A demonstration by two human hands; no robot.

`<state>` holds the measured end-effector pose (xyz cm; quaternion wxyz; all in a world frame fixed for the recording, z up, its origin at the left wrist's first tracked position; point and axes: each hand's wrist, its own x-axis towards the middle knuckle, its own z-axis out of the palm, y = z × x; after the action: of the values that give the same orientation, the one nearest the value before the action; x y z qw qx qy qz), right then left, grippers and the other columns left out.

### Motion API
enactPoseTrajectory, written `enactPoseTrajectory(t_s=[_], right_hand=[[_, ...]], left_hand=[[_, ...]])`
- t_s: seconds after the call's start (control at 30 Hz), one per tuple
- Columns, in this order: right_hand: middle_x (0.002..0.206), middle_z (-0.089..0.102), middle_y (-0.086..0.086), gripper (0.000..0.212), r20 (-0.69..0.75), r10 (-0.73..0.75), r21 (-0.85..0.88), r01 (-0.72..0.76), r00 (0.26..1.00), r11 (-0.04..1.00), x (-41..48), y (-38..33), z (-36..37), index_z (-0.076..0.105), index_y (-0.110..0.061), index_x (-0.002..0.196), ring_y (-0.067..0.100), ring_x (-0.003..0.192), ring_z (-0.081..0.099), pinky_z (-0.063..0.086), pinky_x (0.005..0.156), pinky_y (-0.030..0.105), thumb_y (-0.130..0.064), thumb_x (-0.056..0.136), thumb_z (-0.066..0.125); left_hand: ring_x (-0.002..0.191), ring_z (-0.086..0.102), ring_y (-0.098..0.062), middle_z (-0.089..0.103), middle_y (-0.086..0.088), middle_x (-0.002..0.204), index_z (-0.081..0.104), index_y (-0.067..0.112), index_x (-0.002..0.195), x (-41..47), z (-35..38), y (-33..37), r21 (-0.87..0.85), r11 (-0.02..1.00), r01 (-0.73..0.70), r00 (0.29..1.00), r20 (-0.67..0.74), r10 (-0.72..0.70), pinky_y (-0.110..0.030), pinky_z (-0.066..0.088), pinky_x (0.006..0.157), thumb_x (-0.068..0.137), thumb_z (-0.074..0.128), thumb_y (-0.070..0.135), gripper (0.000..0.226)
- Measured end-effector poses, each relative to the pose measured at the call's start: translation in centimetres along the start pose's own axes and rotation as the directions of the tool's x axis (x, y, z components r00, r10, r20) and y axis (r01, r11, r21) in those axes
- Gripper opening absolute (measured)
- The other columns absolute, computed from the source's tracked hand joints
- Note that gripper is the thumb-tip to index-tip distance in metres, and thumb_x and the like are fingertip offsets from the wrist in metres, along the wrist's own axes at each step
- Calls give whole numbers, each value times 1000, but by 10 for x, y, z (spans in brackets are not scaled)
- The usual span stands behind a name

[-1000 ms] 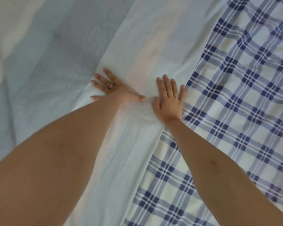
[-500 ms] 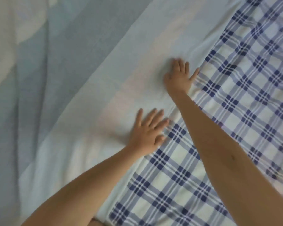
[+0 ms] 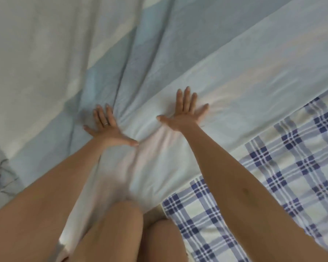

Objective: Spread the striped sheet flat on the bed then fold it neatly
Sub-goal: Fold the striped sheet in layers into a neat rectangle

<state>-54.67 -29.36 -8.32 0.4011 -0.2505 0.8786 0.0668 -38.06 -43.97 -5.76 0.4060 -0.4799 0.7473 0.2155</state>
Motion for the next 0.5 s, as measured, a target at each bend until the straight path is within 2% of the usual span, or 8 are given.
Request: enactPoseTrajectory(t_s=[0.17, 0.33, 0.5], right_hand=[[148, -42, 1, 110, 52, 13, -36, -11, 999, 999, -4, -3, -5, -32, -24, 143, 26, 140, -32, -14, 104, 68, -87, 74, 27], [146, -44, 3, 113, 90, 41, -73, -34, 995, 997, 1, -8, -8, -35, -22, 140, 29, 139, -33, -13, 105, 68, -88, 73, 27], [145, -45, 4, 113, 108, 77, -112, -65, 991, 992, 2, -8, -10, -39, -21, 137, 29, 138, -34, -12, 105, 67, -88, 74, 27]], left_hand=[[131, -43, -27, -52, -9, 139, -46, 19, 132, 1, -5, -5, -2, 999, -54, 998, 31, 54, -70, -14, 100, 35, 81, 70, 168], [127, -48, -30, -59, -10, 130, -56, 22, 119, 7, -11, -14, 8, 995, -99, 986, 136, 97, -71, -14, 99, 35, 83, 68, 169], [126, -48, -30, -59, -11, 130, -53, 21, 124, 6, -11, -15, -16, 990, -139, 979, 147, 140, -70, -15, 99, 35, 84, 66, 169]])
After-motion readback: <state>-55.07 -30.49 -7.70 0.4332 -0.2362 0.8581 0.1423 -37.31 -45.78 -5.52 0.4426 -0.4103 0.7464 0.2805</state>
